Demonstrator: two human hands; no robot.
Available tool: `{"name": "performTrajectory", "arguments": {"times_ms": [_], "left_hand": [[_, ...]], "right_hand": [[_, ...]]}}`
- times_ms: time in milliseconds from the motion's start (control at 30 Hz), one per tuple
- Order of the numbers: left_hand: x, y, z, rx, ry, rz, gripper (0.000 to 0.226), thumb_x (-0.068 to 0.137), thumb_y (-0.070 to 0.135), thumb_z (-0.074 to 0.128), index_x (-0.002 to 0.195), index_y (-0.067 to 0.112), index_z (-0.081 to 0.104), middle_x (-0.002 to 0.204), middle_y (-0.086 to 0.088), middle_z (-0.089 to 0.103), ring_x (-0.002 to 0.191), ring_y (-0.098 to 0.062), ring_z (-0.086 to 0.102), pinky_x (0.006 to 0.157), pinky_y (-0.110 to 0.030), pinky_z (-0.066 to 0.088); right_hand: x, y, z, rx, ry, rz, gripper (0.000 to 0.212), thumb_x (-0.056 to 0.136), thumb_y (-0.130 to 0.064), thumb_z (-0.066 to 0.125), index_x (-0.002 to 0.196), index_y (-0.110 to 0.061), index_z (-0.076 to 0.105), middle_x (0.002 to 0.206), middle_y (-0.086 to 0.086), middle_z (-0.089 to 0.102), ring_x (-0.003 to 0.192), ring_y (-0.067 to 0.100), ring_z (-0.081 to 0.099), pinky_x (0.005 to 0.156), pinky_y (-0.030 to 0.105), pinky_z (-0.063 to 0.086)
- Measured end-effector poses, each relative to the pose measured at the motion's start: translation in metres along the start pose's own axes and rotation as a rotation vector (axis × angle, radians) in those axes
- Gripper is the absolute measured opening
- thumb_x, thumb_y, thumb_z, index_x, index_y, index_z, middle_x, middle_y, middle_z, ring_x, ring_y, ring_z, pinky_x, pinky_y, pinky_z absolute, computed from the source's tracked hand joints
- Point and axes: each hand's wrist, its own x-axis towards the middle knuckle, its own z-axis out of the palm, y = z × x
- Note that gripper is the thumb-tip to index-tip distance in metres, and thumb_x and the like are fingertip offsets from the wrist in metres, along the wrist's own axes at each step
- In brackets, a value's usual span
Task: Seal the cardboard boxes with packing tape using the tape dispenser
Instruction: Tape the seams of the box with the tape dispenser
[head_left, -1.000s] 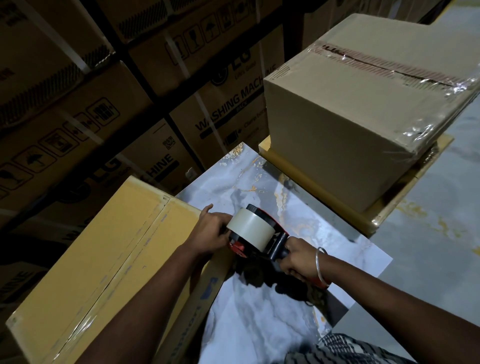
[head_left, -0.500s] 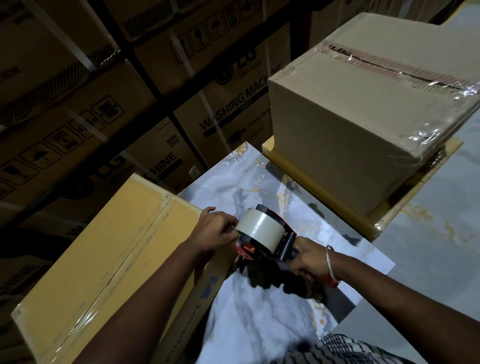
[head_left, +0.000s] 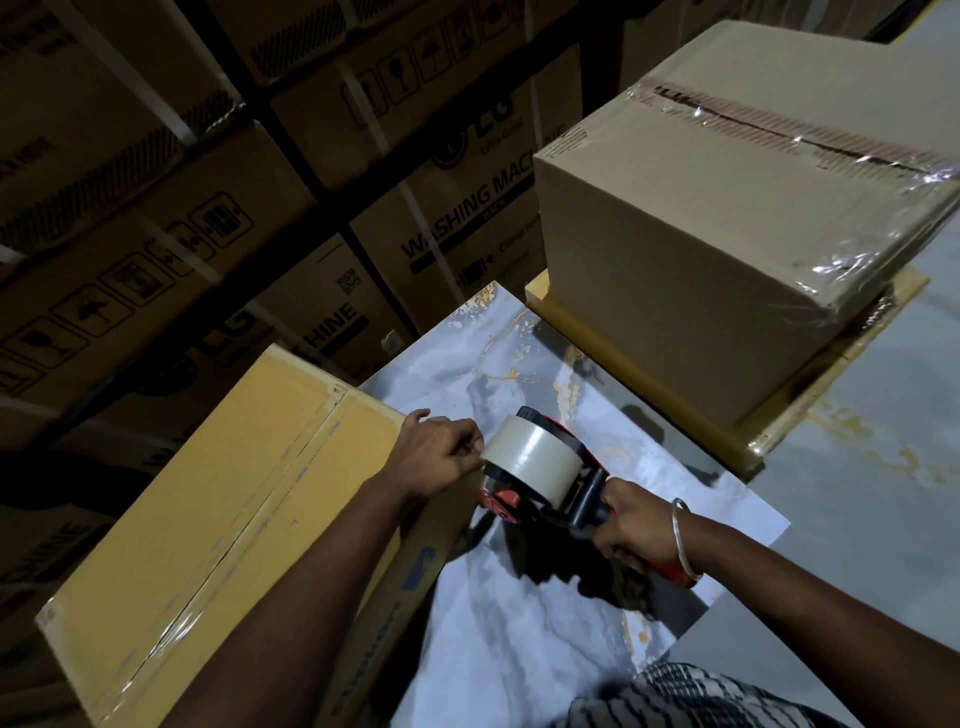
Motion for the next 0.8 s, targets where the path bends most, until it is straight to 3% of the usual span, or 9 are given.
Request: {"name": "performTrajectory", "arguments": {"times_ms": [100,167,300,467,567,700,800], "left_hand": [[0.002,0.003,-0.001,0.030,-0.020,-0.025,0.040,0.086,0.041,0.044,0.120,0.030,0.061,0.094,0.016,0.068,0.109,-0.013,0.056,0.117,-0.043,0.015],[0.003,0.001,-0.002,0.052,-0.027,-0.024,0.039,0.095,0.032,0.052,0.132,0.030,0.061,0.105,0.008,0.071,0.115,-0.013,0.056,0.118,-0.044,0.013],[0.001,-0.001,-0.001,0.055,0.003,-0.008,0.020,0.092,0.022,0.058,0.105,0.024,0.074,0.089,0.006,0.066,0.105,-0.013,0.057,0.118,-0.043,0.013],[0.000,-0.003,0.008,0.052,0.065,0.035,0.015,0.087,0.020,0.063,0.077,0.029,0.057,0.083,0.004,0.066,0.094,-0.013,0.058,0.112,-0.041,0.015],[0.000,-0.010,0.011,0.045,0.059,0.035,0.005,0.083,0.023,0.064,0.083,0.019,0.066,0.093,0.005,0.070,0.098,-0.013,0.060,0.108,-0.034,0.013],[0.000,-0.011,0.012,0.023,0.073,0.043,0.034,0.074,0.030,0.044,0.088,0.014,0.070,0.096,0.006,0.071,0.097,-0.017,0.063,0.104,-0.034,0.016],[-0.001,-0.011,0.011,0.013,0.087,0.060,0.036,0.073,0.029,0.045,0.091,0.013,0.071,0.099,0.006,0.072,0.096,-0.019,0.064,0.106,-0.038,0.019]], "right_hand": [[0.001,-0.002,0.002,-0.006,0.002,-0.005,0.025,0.061,0.001,0.060,0.057,-0.004,0.036,0.051,0.010,0.031,0.039,0.020,0.034,0.044,0.026,0.024],[0.002,-0.002,0.004,-0.001,0.005,0.007,0.036,0.068,0.009,0.059,0.051,-0.014,0.036,0.046,0.007,0.032,0.036,0.019,0.033,0.043,0.024,0.024],[0.004,-0.003,0.008,0.013,0.019,0.022,0.033,0.068,0.007,0.060,0.057,-0.012,0.035,0.048,0.006,0.034,0.038,0.020,0.035,0.044,0.026,0.026],[0.007,-0.002,0.012,-0.005,0.054,0.043,0.037,0.070,0.008,0.059,0.055,-0.015,0.034,0.045,0.007,0.034,0.034,0.020,0.035,0.044,0.025,0.027],[0.012,-0.003,0.016,-0.040,0.080,0.064,0.026,0.067,0.005,0.059,0.060,-0.012,0.041,0.044,0.005,0.037,0.036,0.020,0.036,0.044,0.024,0.029],[0.017,-0.006,0.021,-0.070,0.103,0.071,0.015,0.056,-0.008,0.059,0.065,-0.010,0.047,0.051,0.011,0.043,0.044,0.023,0.042,0.047,0.030,0.033],[0.019,-0.006,0.022,-0.025,0.105,0.097,0.018,0.060,-0.002,0.061,0.059,-0.011,0.045,0.046,0.010,0.041,0.038,0.021,0.038,0.045,0.026,0.031]]}}
